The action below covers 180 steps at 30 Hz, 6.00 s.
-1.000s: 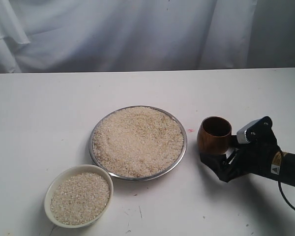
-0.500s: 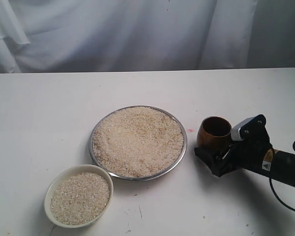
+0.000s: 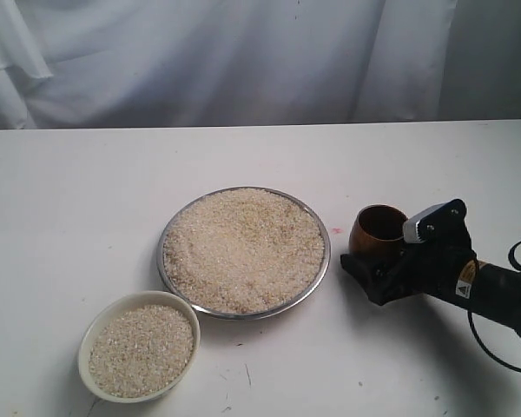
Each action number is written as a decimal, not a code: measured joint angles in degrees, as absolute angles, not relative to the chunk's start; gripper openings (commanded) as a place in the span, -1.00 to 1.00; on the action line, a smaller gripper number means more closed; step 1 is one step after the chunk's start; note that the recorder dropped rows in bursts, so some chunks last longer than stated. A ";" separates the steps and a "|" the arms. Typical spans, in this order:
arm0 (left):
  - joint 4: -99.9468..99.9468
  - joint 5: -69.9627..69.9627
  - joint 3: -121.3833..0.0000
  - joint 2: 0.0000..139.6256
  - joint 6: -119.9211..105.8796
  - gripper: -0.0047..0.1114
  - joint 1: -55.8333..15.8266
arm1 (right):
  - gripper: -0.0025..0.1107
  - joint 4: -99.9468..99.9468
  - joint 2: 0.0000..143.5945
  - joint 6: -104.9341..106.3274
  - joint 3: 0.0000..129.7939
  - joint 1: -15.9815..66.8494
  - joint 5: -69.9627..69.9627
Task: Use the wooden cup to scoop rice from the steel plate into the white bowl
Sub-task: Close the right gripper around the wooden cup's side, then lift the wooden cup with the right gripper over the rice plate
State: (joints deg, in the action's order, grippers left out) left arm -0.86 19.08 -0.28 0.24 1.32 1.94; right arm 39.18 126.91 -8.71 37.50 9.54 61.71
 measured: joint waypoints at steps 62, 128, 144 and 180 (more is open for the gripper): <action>-0.86 19.08 -0.28 0.24 1.32 -0.92 1.94 | 0.54 35.17 127.03 -13.45 37.50 10.36 65.15; -0.86 19.08 -0.28 0.24 1.32 -0.92 1.94 | -0.96 41.99 98.95 -10.68 55.50 42.91 -15.56; -0.86 19.08 -0.28 0.24 1.32 -0.92 1.94 | -0.96 22.44 98.95 18.21 58.49 43.29 -19.02; -0.86 19.08 -0.28 0.24 1.32 -0.92 1.94 | -0.96 45.15 117.03 26.91 85.13 47.14 -45.76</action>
State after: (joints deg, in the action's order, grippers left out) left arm -0.86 19.08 -0.28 0.24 1.32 1.94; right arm 45.15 117.03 26.91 85.13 47.14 -45.76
